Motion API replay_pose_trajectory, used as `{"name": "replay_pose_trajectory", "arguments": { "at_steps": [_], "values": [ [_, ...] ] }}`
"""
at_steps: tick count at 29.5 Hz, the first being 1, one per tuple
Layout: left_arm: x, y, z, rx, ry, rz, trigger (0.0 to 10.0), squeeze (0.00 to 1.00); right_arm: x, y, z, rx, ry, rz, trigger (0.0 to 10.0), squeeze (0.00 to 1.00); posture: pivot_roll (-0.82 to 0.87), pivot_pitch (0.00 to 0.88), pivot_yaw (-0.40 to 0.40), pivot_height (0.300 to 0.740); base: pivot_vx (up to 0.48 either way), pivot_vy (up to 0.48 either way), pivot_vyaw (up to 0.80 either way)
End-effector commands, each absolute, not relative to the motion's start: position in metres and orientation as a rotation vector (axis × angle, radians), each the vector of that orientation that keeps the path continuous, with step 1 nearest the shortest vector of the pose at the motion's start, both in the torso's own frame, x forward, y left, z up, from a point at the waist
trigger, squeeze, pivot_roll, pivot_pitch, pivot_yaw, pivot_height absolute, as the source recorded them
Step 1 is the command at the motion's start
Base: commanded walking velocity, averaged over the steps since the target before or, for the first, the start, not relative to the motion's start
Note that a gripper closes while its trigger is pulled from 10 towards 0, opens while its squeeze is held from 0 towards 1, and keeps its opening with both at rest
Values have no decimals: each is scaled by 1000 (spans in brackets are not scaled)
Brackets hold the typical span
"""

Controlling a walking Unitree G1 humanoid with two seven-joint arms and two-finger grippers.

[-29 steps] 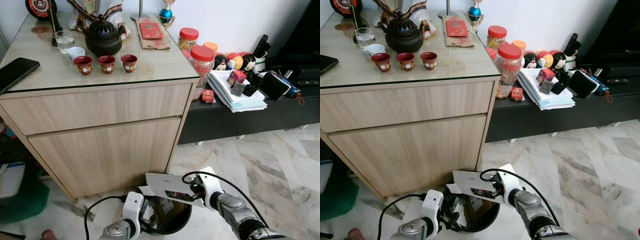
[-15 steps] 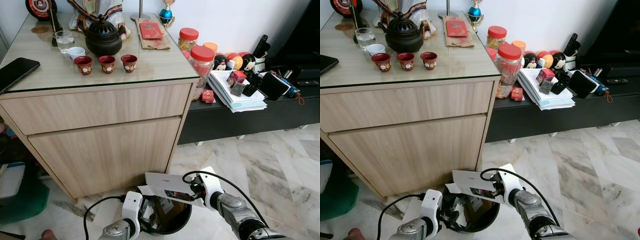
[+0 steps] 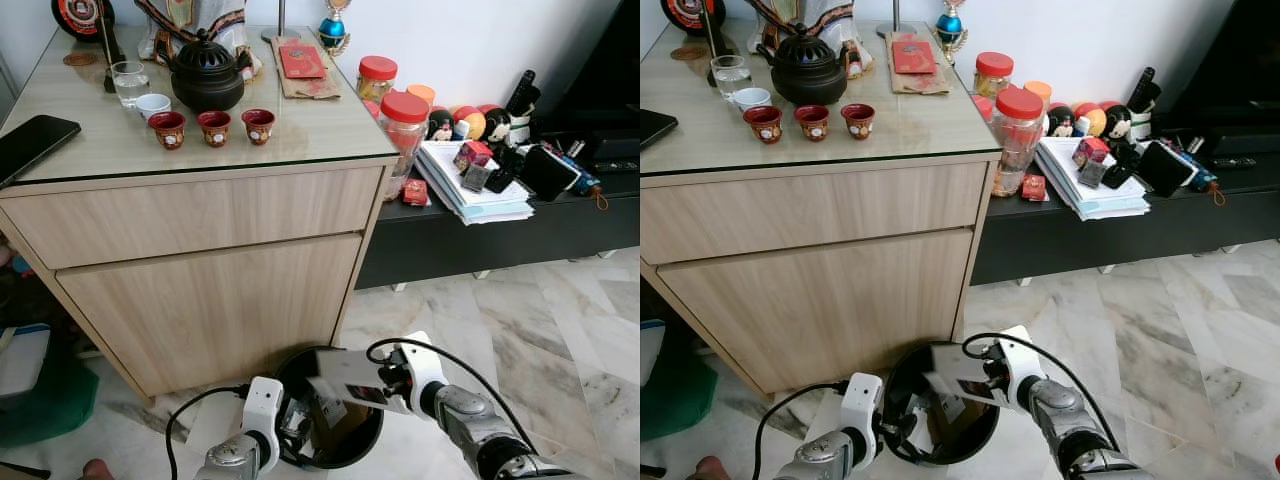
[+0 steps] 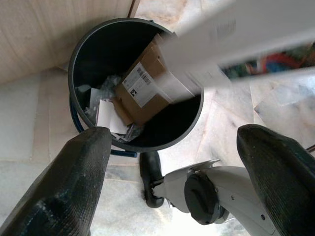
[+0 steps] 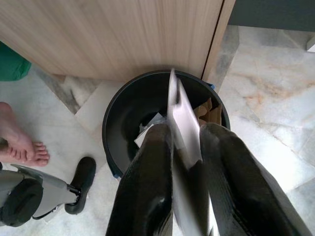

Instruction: Picking trash to rubbish bin

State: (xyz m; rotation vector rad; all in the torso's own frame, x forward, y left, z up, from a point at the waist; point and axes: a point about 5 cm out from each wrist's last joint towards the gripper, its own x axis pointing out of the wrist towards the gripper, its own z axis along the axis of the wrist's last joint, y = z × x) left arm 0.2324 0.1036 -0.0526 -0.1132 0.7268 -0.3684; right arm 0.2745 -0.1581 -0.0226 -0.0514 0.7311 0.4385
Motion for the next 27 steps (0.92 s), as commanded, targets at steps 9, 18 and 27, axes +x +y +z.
{"name": "replay_pose_trajectory", "arguments": {
  "at_steps": [9,18,27],
  "values": [
    [234,100,-51,-120,720,-375,10000,0,280,-160,-18,-46,707,424,10000,1000,7,88,-169,740,0,0,0],
    [231,119,-56,-39,722,-220,10000,0,279,-171,-19,-33,683,337,10000,0,7,88,-170,740,0,0,0],
    [212,165,-66,76,721,100,10000,0,256,-201,-33,70,701,144,10000,0,5,86,-167,740,0,0,0]
  ]
}}
